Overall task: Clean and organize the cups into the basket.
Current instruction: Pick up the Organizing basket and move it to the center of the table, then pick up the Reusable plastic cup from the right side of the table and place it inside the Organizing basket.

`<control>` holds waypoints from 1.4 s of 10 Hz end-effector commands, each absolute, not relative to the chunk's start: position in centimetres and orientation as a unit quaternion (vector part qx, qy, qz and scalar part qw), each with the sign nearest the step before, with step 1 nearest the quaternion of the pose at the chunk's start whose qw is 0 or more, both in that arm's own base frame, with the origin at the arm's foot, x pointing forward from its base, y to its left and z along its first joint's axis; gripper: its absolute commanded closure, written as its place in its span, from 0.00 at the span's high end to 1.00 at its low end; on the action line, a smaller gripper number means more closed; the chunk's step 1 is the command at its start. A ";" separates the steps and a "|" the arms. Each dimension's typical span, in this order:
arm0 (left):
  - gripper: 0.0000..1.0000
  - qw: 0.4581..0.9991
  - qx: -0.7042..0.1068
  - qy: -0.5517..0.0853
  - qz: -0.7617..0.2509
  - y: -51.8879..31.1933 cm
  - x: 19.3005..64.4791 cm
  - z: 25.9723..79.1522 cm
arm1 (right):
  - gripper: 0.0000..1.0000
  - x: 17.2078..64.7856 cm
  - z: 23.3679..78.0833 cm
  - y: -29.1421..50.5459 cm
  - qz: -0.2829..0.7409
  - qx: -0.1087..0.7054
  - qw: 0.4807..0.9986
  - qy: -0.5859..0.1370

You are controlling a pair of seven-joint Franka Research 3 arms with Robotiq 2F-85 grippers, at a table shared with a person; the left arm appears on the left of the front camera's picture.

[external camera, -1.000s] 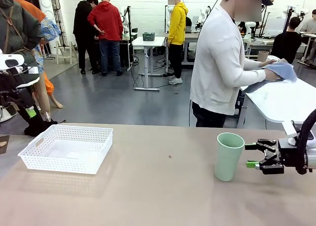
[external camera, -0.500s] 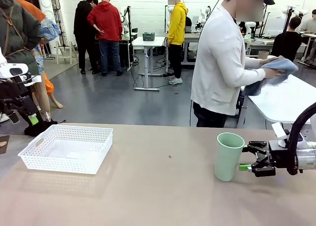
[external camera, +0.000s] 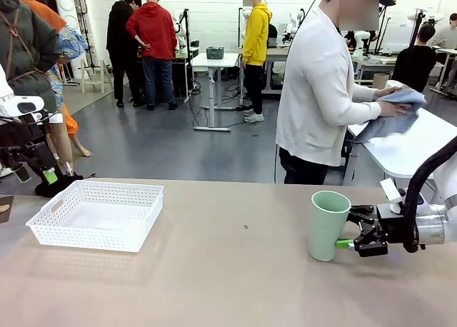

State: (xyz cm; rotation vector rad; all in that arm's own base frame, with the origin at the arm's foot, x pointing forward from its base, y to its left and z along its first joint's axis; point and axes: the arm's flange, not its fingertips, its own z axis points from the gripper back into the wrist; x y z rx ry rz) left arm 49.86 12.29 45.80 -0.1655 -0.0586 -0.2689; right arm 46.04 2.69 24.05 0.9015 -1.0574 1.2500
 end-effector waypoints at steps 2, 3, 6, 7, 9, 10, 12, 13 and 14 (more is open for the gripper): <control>1.00 0.988 -0.071 -0.022 -0.137 12.4 50.8 44.7 | 1.00 46.6 23.1 4.1 0.548 0.393 0.585 -0.450; 1.00 0.988 -0.068 -0.014 -0.137 12.3 51.0 44.1 | 1.00 46.6 22.8 4.7 0.550 0.400 0.583 -0.443; 1.00 0.989 -0.062 -0.002 -0.134 12.0 51.4 43.0 | 1.00 46.3 22.0 6.1 0.559 0.416 0.580 -0.422; 1.00 0.989 -0.062 0.004 -0.136 11.8 51.5 42.7 | 1.00 46.3 21.9 6.3 0.560 0.418 0.577 -0.422; 1.00 0.986 -0.072 0.017 -0.148 11.3 51.5 42.4 | 1.00 46.1 22.1 7.1 0.569 0.417 0.569 -0.423; 1.00 0.987 -0.069 0.017 -0.147 11.2 51.6 42.2 | 1.00 46.0 22.0 7.5 0.572 0.418 0.565 -0.422; 1.00 0.987 -0.061 0.014 -0.149 11.2 51.7 41.7 | 1.00 45.9 21.9 8.1 0.578 0.422 0.558 -0.420; 1.00 0.987 -0.059 0.011 -0.149 11.2 51.9 41.5 | 1.00 45.8 21.9 8.3 0.578 0.427 0.554 -0.420; 1.00 0.987 -0.063 0.014 -0.147 11.3 52.2 41.1 | 1.00 45.7 21.8 8.5 0.579 0.434 0.548 -0.420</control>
